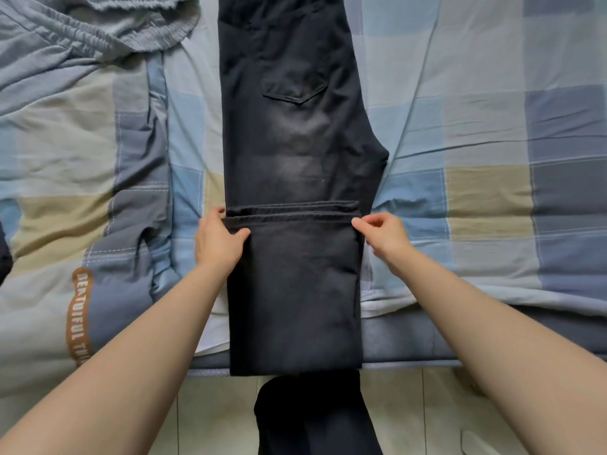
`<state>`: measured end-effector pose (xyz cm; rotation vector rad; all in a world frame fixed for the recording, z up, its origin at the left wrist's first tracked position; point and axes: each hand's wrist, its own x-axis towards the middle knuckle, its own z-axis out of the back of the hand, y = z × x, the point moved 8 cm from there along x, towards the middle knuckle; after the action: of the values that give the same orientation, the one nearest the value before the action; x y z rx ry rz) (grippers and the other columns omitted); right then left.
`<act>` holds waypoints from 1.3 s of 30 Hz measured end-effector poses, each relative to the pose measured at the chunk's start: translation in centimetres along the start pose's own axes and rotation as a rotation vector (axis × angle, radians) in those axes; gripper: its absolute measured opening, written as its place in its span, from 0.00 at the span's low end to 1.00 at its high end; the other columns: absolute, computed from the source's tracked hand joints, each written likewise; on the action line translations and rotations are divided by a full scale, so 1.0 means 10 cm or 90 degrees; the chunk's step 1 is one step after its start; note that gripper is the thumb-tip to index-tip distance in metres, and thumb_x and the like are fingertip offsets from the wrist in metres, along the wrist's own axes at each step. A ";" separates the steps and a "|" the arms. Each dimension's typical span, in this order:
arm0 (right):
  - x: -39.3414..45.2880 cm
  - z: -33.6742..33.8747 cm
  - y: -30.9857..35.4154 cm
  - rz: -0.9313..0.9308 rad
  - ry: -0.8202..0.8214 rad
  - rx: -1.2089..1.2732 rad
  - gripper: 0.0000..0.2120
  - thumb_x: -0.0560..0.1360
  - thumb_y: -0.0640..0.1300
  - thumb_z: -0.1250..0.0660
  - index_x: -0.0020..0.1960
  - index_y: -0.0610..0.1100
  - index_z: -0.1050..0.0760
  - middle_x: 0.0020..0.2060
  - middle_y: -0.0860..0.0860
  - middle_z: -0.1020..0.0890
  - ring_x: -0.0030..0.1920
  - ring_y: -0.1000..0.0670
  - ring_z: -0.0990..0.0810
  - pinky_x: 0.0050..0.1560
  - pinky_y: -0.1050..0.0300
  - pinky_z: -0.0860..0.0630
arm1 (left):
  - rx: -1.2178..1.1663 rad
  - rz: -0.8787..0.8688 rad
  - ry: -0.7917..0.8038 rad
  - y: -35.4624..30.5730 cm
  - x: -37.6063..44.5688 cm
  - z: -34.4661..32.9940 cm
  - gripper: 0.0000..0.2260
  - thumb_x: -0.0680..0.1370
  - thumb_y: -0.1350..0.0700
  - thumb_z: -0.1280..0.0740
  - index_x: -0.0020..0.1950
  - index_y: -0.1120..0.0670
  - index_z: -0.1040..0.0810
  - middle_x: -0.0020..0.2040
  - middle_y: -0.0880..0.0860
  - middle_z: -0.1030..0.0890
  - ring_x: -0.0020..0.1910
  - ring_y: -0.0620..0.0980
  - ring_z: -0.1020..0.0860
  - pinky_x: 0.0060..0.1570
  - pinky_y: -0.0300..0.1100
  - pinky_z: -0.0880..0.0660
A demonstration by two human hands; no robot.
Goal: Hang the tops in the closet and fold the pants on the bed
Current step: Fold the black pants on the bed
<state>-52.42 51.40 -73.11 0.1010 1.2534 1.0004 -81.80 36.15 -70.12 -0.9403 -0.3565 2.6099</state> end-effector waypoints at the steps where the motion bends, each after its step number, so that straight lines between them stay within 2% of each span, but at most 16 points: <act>1: 0.10 0.06 0.05 -0.013 -0.009 0.011 0.11 0.74 0.49 0.30 0.49 0.42 0.24 0.41 0.47 0.23 0.39 0.50 0.25 0.40 0.59 0.28 | 0.063 -0.032 -0.026 -0.13 -0.03 0.01 0.28 0.73 0.52 0.27 0.71 0.53 0.32 0.67 0.56 0.27 0.65 0.60 0.30 0.65 0.54 0.32; 3: 0.35 0.25 0.29 -0.009 -0.058 0.043 0.13 0.74 0.50 0.31 0.52 0.42 0.25 0.44 0.47 0.21 0.48 0.45 0.22 0.52 0.50 0.23 | 0.104 -0.169 -0.083 -0.53 -0.15 0.00 0.28 0.74 0.53 0.29 0.72 0.54 0.34 0.68 0.57 0.30 0.66 0.61 0.33 0.64 0.56 0.34; 5: 0.60 0.45 0.54 -0.003 -0.096 0.039 0.16 0.74 0.49 0.32 0.57 0.41 0.26 0.49 0.44 0.20 0.53 0.42 0.20 0.59 0.46 0.24 | 0.140 -0.346 -0.072 -1.00 -0.31 -0.18 0.24 0.75 0.56 0.32 0.70 0.56 0.30 0.67 0.57 0.28 0.65 0.60 0.32 0.64 0.54 0.34; 9: 0.93 0.50 0.95 0.031 -0.042 0.017 0.13 0.74 0.47 0.34 0.54 0.40 0.24 0.42 0.45 0.24 0.38 0.50 0.26 0.46 0.54 0.24 | 0.203 -0.527 0.127 -1.66 -0.59 -0.84 0.25 0.78 0.56 0.37 0.75 0.55 0.35 0.75 0.53 0.34 0.73 0.54 0.38 0.72 0.48 0.40; 12: 1.06 0.38 1.19 0.070 0.017 -0.070 0.17 0.74 0.50 0.33 0.55 0.38 0.22 0.41 0.47 0.26 0.41 0.51 0.28 0.51 0.50 0.22 | 0.282 -0.538 0.215 -1.94 -0.64 -1.27 0.29 0.80 0.52 0.39 0.79 0.53 0.44 0.79 0.53 0.43 0.76 0.55 0.43 0.72 0.50 0.40; 16: 1.09 0.24 1.26 0.066 0.108 -0.217 0.11 0.74 0.51 0.31 0.50 0.44 0.23 0.39 0.49 0.24 0.38 0.52 0.27 0.36 0.58 0.29 | 0.398 -0.470 0.181 -2.03 -0.52 -1.41 0.34 0.79 0.45 0.39 0.79 0.52 0.49 0.80 0.52 0.49 0.74 0.57 0.41 0.68 0.52 0.37; 19: 1.04 0.19 1.26 0.044 0.163 -0.232 0.11 0.74 0.52 0.31 0.45 0.43 0.24 0.34 0.50 0.24 0.32 0.53 0.27 0.39 0.58 0.27 | 0.332 -0.470 0.162 -2.08 -0.45 -1.34 0.30 0.78 0.49 0.37 0.77 0.55 0.43 0.78 0.52 0.41 0.70 0.57 0.35 0.63 0.51 0.31; 22: 0.90 0.13 1.39 0.131 0.167 -0.187 0.13 0.75 0.51 0.32 0.37 0.44 0.28 0.29 0.51 0.25 0.32 0.52 0.26 0.41 0.56 0.25 | 0.141 -0.409 0.190 -2.03 -0.34 -1.19 0.24 0.75 0.54 0.36 0.71 0.53 0.35 0.64 0.53 0.25 0.60 0.56 0.26 0.53 0.52 0.25; 25: 0.63 -0.05 1.54 0.318 0.182 -0.236 0.12 0.77 0.49 0.36 0.45 0.40 0.23 0.38 0.44 0.19 0.41 0.44 0.19 0.49 0.50 0.24 | 0.035 -0.345 0.318 -1.87 -0.18 -1.11 0.16 0.74 0.55 0.36 0.61 0.53 0.28 0.57 0.52 0.20 0.54 0.53 0.22 0.53 0.52 0.24; 27: 0.45 -0.21 1.53 0.488 0.207 -0.429 0.12 0.76 0.39 0.37 0.58 0.37 0.24 0.49 0.41 0.18 0.51 0.39 0.21 0.55 0.50 0.28 | -0.025 -0.347 0.362 -1.74 -0.04 -0.97 0.15 0.74 0.58 0.36 0.60 0.53 0.24 0.56 0.49 0.18 0.57 0.48 0.21 0.60 0.46 0.25; 28: 0.39 -0.28 1.47 0.556 0.230 -0.558 0.20 0.74 0.34 0.38 0.65 0.37 0.28 0.57 0.42 0.21 0.57 0.39 0.25 0.59 0.50 0.31 | -0.036 -0.368 0.355 -1.66 0.03 -0.87 0.18 0.74 0.61 0.36 0.63 0.53 0.23 0.57 0.48 0.17 0.59 0.46 0.21 0.63 0.42 0.27; 30: 0.38 -0.33 1.35 0.633 0.241 -0.793 0.33 0.71 0.31 0.42 0.75 0.42 0.39 0.67 0.45 0.29 0.66 0.40 0.33 0.63 0.47 0.32 | 0.018 -0.467 0.268 -1.49 0.17 -0.56 0.19 0.73 0.66 0.38 0.62 0.54 0.21 0.55 0.49 0.16 0.56 0.47 0.20 0.62 0.39 0.28; 31: 0.35 -0.33 1.35 0.702 0.216 -0.871 0.34 0.71 0.32 0.45 0.76 0.44 0.41 0.68 0.46 0.31 0.67 0.40 0.34 0.61 0.46 0.30 | 0.075 -0.533 0.213 -1.40 0.19 -0.41 0.19 0.72 0.68 0.39 0.59 0.55 0.20 0.53 0.50 0.17 0.55 0.51 0.20 0.61 0.43 0.27; 34: 0.29 -0.44 1.28 0.861 0.165 -1.062 0.29 0.73 0.37 0.49 0.73 0.48 0.33 0.68 0.41 0.28 0.68 0.36 0.30 0.58 0.46 0.27 | 0.247 -0.794 0.100 -1.08 0.04 0.01 0.21 0.73 0.70 0.46 0.58 0.62 0.20 0.56 0.58 0.19 0.59 0.61 0.22 0.59 0.54 0.24; 36: 0.32 -0.49 1.15 0.868 0.154 -1.110 0.29 0.75 0.38 0.51 0.75 0.48 0.38 0.71 0.38 0.32 0.71 0.34 0.36 0.66 0.43 0.32 | 0.382 -0.971 0.092 -0.75 -0.13 0.11 0.23 0.78 0.68 0.51 0.63 0.61 0.21 0.63 0.59 0.21 0.65 0.62 0.25 0.63 0.56 0.27; 39: 0.31 -0.54 0.99 0.857 0.167 -1.125 0.32 0.75 0.37 0.59 0.78 0.51 0.50 0.74 0.33 0.41 0.74 0.30 0.45 0.72 0.39 0.39 | 0.600 -1.138 0.185 -0.20 -0.23 0.08 0.23 0.79 0.65 0.49 0.73 0.54 0.30 0.72 0.55 0.29 0.72 0.58 0.31 0.71 0.57 0.37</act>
<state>-62.56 56.98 -71.76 -0.6673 -0.0755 2.9998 -80.16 36.95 -67.53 -0.2538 0.1430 0.7438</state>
